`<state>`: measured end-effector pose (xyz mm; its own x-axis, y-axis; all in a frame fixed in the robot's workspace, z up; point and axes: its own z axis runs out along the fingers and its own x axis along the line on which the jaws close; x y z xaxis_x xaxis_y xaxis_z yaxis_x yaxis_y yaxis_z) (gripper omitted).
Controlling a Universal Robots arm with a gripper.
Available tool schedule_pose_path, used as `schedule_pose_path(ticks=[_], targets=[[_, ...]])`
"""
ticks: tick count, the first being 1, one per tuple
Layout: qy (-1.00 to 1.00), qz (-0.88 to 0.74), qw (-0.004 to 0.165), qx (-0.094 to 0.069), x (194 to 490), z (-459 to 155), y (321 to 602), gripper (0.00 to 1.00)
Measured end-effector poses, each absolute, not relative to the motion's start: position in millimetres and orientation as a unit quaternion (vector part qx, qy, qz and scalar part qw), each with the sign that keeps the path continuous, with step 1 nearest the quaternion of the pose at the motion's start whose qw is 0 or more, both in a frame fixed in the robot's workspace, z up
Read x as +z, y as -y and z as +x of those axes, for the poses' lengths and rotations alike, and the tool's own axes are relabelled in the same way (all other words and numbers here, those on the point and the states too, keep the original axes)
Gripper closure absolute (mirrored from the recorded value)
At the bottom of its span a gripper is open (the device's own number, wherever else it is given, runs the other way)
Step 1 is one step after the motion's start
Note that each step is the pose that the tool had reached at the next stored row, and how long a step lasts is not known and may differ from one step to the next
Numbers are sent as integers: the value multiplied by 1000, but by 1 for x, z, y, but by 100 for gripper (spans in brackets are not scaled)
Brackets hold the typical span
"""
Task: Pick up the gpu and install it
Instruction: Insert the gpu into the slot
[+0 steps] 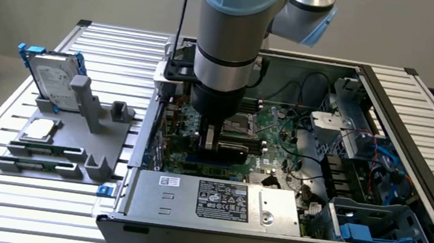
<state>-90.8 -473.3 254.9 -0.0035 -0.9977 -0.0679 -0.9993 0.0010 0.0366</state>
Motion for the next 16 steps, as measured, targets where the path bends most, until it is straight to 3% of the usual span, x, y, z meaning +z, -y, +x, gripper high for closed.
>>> schedule_pose_path(ticks=[11,15,16], targets=[[-707,-706,12,41,252,-91,473,74],[-707,-706,12,42,257,-91,473,68],[-707,-706,11,42,259,-91,473,60]])
